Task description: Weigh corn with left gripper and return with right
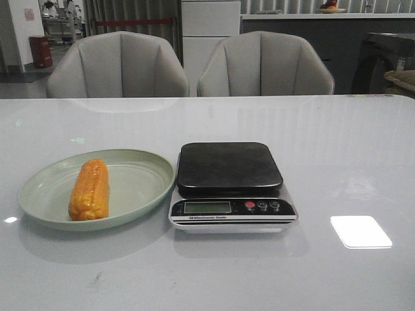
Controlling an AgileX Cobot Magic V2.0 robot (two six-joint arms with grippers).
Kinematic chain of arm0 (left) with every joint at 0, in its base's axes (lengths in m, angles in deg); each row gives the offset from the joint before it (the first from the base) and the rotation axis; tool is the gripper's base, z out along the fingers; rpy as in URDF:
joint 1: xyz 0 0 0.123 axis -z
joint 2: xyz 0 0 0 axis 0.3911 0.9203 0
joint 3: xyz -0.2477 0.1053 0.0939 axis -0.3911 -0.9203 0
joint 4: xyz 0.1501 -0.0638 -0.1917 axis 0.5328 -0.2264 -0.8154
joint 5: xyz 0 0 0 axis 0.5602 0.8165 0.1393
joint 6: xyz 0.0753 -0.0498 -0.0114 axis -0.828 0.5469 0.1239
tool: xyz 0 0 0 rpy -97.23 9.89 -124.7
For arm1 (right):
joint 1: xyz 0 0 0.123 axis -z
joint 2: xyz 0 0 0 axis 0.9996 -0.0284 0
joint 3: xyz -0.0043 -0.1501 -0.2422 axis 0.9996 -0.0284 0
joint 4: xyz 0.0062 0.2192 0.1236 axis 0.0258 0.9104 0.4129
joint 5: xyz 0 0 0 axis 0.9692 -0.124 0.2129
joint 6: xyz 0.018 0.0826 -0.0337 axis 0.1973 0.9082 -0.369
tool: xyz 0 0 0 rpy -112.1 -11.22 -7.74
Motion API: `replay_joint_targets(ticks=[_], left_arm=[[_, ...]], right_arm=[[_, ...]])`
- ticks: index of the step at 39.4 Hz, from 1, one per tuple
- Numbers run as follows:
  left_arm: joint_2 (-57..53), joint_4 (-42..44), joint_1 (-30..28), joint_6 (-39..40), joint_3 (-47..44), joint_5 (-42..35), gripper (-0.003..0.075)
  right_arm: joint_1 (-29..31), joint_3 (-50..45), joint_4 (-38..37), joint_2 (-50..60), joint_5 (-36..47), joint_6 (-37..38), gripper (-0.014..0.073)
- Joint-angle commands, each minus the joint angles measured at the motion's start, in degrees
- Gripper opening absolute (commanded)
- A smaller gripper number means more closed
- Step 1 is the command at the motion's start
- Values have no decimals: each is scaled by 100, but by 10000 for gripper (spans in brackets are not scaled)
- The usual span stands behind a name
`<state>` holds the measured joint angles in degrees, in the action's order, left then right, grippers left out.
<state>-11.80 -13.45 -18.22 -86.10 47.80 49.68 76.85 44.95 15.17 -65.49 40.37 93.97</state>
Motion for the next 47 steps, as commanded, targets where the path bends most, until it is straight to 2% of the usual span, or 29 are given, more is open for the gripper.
replay_joint_targets(ticks=[1,11,19,24,30,37,39,47], left_arm=[[-110,-47,35,33,-176,-472,113],[-110,-47,35,33,-176,-502,113],[-110,-205,35,56,-84,-1277,113],[-38,-339,35,73,451,-799,113],[427,-391,35,73,1434,324,113],[1203,-967,35,73,2236,1607,113],[1365,-1162,35,73,2292,1731,113],[1909,-1227,35,73,2186,1392,113]], right_arm=[[43,-42,-68,109,416,-50,147],[43,-42,-68,109,416,-50,147],[43,-42,-68,109,416,-50,147],[43,-42,-68,109,416,-50,147],[43,-42,-68,109,416,-50,147],[43,-42,-68,109,416,-50,147],[43,-42,-68,109,416,-50,147],[43,-42,-68,109,416,-50,147]])
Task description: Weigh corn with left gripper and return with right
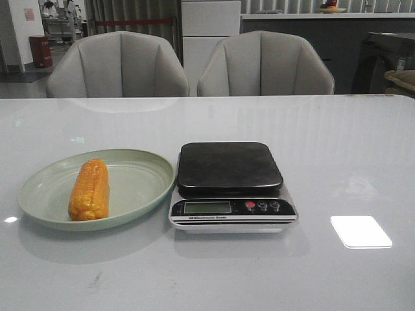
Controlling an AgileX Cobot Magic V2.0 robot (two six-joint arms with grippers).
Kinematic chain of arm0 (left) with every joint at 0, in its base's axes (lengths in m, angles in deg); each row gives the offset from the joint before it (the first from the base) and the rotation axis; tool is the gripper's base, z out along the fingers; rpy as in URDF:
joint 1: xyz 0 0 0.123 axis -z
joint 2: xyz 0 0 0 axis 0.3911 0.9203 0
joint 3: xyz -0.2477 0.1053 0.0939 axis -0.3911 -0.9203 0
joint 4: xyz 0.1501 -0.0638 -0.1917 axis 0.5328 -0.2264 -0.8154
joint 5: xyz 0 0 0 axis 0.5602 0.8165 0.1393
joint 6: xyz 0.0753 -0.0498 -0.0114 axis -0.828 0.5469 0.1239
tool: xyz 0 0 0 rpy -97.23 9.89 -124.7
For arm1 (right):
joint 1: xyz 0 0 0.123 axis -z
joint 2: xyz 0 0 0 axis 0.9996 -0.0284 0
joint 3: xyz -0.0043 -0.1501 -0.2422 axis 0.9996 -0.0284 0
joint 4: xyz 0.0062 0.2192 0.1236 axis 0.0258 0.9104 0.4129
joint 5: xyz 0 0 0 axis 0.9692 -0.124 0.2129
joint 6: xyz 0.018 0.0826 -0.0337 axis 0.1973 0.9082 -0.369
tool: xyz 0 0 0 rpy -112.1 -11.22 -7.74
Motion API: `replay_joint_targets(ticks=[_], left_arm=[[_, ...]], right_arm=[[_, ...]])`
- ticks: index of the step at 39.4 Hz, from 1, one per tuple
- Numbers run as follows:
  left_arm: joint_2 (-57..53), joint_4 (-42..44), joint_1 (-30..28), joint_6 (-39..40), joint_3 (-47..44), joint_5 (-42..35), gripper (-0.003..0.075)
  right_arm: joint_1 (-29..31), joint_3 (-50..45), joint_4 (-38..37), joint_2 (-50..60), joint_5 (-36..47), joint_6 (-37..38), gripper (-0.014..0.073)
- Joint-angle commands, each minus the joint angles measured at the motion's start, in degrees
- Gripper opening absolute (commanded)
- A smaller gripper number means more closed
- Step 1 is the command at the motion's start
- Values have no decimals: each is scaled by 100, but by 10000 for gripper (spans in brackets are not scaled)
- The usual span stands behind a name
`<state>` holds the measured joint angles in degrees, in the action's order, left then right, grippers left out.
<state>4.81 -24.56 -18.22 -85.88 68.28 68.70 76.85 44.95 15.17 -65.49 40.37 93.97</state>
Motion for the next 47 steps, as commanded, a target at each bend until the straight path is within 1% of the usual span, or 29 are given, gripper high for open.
replay_joint_targets(ticks=[1,8,10,12,14,20,23,25,31,40,47], left_arm=[[326,-116,35,52,109,-596,113],[957,-116,113,52,123,-632,118],[1184,-116,230,52,193,-643,140],[1375,-94,364,52,278,-681,181],[1548,15,508,40,381,-681,243],[2141,315,906,0,718,-669,488],[2457,315,1021,0,932,-583,548],[2724,315,1069,0,1102,-481,559],[3781,235,1099,0,1712,-193,558],[5267,-227,1127,0,2496,-79,557],[6294,-263,1500,0,2998,-44,557]], right_arm=[[43,-42,-68,109,416,-50,147],[43,-42,-68,109,416,-50,147],[43,-42,-68,109,416,-50,147],[43,-42,-68,109,416,-50,147],[43,-42,-68,109,416,-50,147],[43,-42,-68,109,416,-50,147],[43,-42,-68,109,416,-50,147],[43,-42,-68,109,416,-50,147],[43,-42,-68,109,416,-50,147],[43,-42,-68,109,416,-50,147],[43,-42,-68,109,416,-50,147]])
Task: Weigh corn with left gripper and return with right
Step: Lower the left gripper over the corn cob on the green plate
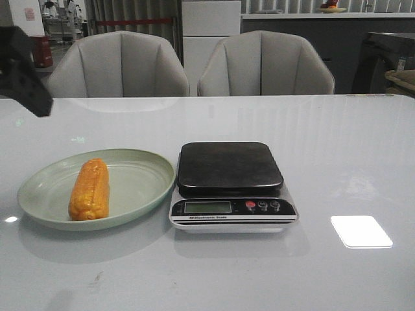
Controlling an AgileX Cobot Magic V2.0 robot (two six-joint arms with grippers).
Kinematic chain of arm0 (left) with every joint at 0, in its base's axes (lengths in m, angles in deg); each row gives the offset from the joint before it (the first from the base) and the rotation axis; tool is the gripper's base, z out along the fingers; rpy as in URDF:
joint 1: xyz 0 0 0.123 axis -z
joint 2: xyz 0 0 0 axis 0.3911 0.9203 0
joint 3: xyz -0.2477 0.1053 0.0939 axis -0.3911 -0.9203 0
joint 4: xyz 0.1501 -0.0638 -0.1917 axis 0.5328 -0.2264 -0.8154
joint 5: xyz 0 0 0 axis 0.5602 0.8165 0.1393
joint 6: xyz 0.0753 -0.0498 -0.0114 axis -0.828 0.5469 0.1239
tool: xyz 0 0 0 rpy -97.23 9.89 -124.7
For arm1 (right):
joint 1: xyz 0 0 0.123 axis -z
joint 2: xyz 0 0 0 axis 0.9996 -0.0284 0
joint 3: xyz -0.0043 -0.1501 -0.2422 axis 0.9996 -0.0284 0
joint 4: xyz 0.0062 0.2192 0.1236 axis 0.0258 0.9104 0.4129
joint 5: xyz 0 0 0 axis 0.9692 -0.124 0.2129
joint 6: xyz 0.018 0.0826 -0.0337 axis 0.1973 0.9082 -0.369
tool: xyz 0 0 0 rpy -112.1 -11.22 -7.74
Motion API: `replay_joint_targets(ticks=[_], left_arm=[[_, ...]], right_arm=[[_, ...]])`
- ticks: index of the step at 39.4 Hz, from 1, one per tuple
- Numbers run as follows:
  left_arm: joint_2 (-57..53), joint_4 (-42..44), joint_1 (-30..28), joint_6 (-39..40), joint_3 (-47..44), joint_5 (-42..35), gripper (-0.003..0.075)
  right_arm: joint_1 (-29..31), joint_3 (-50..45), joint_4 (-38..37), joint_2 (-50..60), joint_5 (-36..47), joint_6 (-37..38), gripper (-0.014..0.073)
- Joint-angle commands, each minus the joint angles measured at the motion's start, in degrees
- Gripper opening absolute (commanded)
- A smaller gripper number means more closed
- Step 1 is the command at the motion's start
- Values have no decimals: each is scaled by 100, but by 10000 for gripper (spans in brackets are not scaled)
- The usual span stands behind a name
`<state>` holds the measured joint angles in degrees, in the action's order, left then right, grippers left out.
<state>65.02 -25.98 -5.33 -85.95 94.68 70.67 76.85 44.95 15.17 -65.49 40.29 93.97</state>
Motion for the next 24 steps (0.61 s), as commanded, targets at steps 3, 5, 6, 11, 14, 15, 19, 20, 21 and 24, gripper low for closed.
replay_joint_targets(ticks=[3,5,6,11,14,15,19,20,21,24], left_arm=[[672,-158,391,44,536,-240,557],[915,-293,472,42,634,-240,557],[1050,-348,486,42,675,-240,557],[1578,-557,496,42,861,-225,556],[1845,-567,496,42,936,-184,556],[1938,-567,496,42,973,-145,556],[2237,-606,524,42,1129,82,554],[2290,-606,539,42,1153,129,550],[2337,-606,562,14,1201,193,540],[2462,-606,627,4,1331,286,468]], right_arm=[[43,-42,-68,109,424,-50,147],[43,-42,-68,109,424,-50,147],[43,-42,-68,109,424,-50,147],[43,-42,-68,109,424,-50,147],[43,-42,-68,109,424,-50,147],[43,-42,-68,109,424,-50,147],[43,-42,-68,109,424,-50,147],[43,-42,-68,109,424,-50,147],[43,-42,-68,109,424,-50,147],[43,-42,-68,109,424,-50,147]])
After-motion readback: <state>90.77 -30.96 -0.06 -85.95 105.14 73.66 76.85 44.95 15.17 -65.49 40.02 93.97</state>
